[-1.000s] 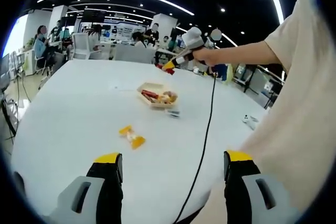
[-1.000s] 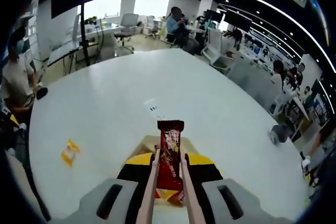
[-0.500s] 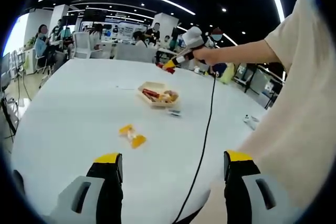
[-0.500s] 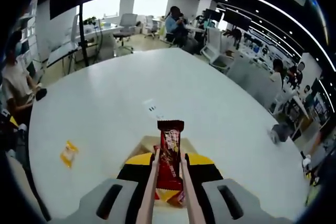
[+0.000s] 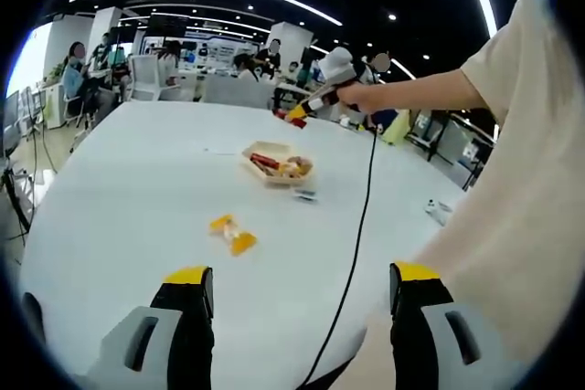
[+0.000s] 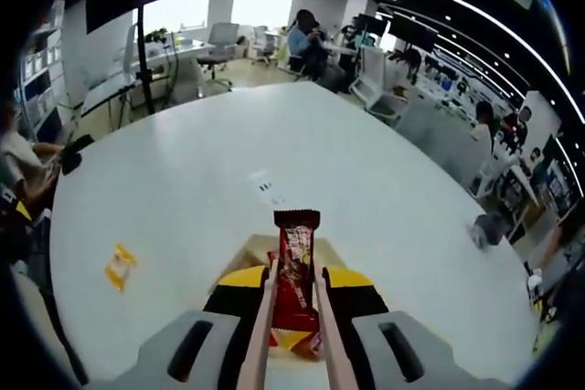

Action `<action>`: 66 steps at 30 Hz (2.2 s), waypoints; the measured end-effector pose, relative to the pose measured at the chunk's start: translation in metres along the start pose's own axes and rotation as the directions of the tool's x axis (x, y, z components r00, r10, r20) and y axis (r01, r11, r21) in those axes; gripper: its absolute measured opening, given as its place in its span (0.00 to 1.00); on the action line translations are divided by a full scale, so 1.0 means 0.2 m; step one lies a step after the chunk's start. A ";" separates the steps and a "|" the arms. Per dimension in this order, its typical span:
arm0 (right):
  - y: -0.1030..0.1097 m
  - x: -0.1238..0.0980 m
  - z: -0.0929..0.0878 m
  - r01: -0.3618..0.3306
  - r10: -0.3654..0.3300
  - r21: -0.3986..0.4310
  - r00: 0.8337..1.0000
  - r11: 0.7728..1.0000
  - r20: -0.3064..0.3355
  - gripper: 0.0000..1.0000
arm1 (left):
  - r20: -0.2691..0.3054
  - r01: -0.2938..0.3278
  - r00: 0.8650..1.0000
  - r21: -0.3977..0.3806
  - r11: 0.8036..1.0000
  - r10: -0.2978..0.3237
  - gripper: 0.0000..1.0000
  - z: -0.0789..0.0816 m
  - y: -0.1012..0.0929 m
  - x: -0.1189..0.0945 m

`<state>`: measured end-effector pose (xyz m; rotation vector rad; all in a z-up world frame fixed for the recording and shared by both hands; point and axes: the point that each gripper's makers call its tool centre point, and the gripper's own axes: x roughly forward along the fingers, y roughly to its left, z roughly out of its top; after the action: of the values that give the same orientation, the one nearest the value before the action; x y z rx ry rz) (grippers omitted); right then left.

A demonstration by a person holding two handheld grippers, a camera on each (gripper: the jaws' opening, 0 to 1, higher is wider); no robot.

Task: Place the target food into the container with the food tongs after gripping and lifting it, then release it inside without dropping or visibly crushing the food.

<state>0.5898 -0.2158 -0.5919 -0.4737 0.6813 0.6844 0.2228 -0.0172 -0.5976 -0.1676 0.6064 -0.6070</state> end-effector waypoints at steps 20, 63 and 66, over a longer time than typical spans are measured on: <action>0.02 -0.01 0.01 -0.008 0.008 0.007 1.000 1.000 0.006 0.23 | 0.001 0.008 1.000 0.006 1.000 -0.008 0.79 0.01 -0.01 0.01; 0.76 -0.04 0.04 -0.149 0.145 0.089 0.988 0.985 0.050 0.25 | 0.047 0.012 0.999 0.018 1.000 -0.013 0.78 -0.04 0.03 -0.17; 0.79 -0.03 0.05 -0.153 0.149 0.098 0.987 0.983 0.052 0.25 | 0.045 0.016 0.999 0.016 1.000 -0.017 0.78 -0.06 0.03 -0.18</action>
<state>0.4777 -0.1043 -0.6085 -0.3138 0.7119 0.7967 0.1952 0.0088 -0.5906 -0.1710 0.5567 -0.6227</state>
